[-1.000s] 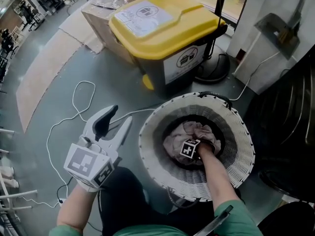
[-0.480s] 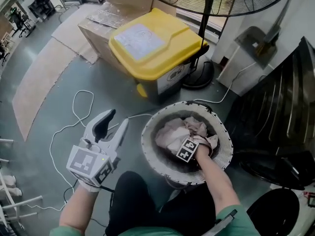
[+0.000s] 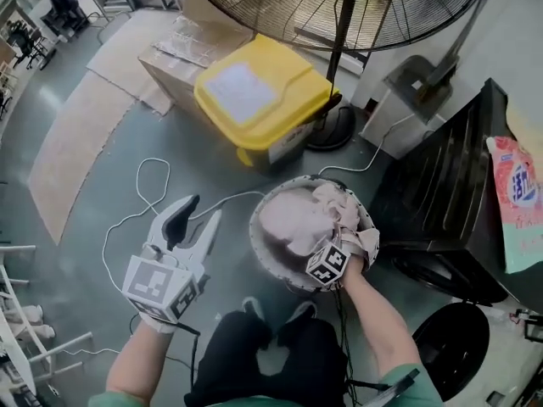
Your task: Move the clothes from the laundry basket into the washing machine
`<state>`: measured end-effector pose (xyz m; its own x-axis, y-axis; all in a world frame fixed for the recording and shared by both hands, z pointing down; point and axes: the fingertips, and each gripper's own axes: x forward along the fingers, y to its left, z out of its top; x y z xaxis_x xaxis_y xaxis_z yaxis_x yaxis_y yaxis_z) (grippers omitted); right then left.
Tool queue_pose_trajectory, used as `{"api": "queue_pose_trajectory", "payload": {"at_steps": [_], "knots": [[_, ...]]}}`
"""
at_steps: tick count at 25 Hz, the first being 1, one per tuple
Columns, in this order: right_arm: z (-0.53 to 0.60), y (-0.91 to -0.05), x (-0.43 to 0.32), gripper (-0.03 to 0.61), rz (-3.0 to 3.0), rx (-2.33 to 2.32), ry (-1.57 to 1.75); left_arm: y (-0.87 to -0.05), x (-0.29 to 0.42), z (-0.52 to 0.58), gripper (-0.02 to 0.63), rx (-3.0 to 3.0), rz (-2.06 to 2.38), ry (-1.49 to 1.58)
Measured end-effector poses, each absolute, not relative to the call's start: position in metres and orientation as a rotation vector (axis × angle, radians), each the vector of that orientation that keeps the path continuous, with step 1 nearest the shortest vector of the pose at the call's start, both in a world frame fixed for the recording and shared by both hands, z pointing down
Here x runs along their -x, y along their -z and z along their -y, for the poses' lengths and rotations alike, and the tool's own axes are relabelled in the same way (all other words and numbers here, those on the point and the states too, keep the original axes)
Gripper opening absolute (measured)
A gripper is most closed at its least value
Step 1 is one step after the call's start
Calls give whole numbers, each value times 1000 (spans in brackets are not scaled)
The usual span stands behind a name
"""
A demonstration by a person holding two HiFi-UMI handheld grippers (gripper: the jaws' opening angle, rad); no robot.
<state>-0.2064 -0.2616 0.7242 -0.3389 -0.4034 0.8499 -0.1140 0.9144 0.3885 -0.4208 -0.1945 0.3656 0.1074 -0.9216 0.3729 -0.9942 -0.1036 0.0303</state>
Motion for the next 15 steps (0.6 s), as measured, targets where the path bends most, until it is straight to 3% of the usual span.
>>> {"api": "queue_pose_trajectory", "payload": {"at_steps": [15], "knots": [[210,-400,154,92,2145,-684,20,-141,379,179,169,-2197,1912,-366]]}}
